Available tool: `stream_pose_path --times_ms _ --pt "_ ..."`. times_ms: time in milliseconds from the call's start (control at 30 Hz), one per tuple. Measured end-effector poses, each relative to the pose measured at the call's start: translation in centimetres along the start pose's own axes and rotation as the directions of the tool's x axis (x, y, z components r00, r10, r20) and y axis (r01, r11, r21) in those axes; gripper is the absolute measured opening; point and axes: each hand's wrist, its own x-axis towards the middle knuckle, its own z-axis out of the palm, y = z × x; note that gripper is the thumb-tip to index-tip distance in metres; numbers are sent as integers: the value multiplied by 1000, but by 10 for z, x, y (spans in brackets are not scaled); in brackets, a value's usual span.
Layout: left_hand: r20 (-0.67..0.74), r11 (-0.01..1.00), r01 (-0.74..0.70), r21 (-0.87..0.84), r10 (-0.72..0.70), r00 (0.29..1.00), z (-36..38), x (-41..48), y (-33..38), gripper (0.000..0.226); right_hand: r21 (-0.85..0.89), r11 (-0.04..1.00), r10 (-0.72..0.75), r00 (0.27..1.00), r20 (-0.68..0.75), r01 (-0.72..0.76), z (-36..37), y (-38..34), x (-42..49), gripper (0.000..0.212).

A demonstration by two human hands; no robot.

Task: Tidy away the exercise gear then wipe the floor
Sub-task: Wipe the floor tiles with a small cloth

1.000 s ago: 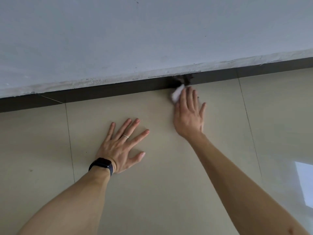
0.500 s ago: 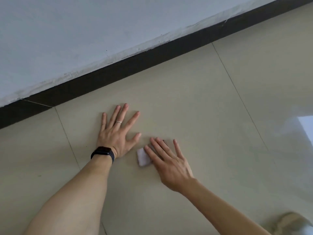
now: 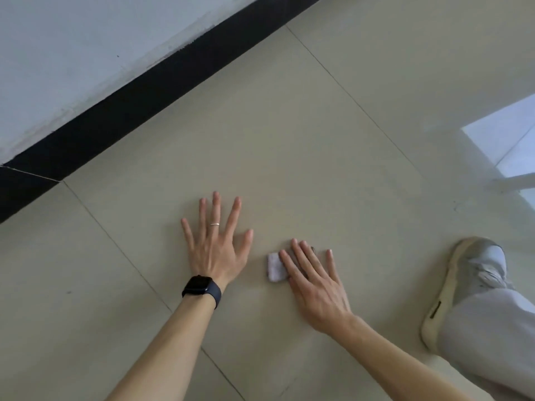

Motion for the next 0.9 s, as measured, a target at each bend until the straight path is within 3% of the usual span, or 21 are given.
stream_pose_path --times_ms 67,100,167,233,267,300,333,400,500,567,633,700,800,900 --pt "12 998 -51 28 51 999 14 -31 15 70 -41 990 -131 988 78 135 -10 24 -6 68" --pt "18 999 -45 19 44 999 18 -35 15 69 -71 993 -93 994 57 97 -15 41 0 65" --pt "48 1000 -26 -6 26 998 18 -33 13 68 -40 969 244 970 7 -244 -32 76 19 57" --pt "66 1000 -30 7 29 997 14 -30 11 68 132 753 644 763 53 -644 -48 100 32 55" --pt "78 999 -34 8 33 996 13 -30 11 69 174 646 743 665 80 -743 -50 97 29 56" --pt "93 999 -35 6 34 995 11 -30 12 69 185 608 773 629 82 -772 -46 86 22 56" --pt "114 999 -37 4 36 993 9 -30 13 69 174 625 764 642 68 -761 -37 65 10 57" --pt "166 1000 -23 -7 24 986 4 -30 13 70 135 753 639 765 79 -644 -12 10 -26 58" --pt "319 1000 -7 -12 10 948 -9 -23 12 75 63 951 287 938 194 -304 6 -43 -75 67" --pt "432 1000 -7 -17 14 902 -15 -16 12 82 3 998 55 978 200 -57 -6 -22 -70 73" --pt "459 1000 -4 -26 16 888 -17 -14 11 86 -106 992 -45 972 232 71 -20 15 -46 76" --pt "429 1000 -2 -18 9 903 -14 -17 11 86 -131 989 94 976 197 -69 -36 55 -4 76" --pt "408 1000 -19 -7 20 913 -12 -18 12 83 -112 936 348 920 180 -332 -61 91 60 70" --pt "441 1000 -10 7 6 898 -13 -16 12 84 -26 932 362 922 135 -362 -57 79 72 67"
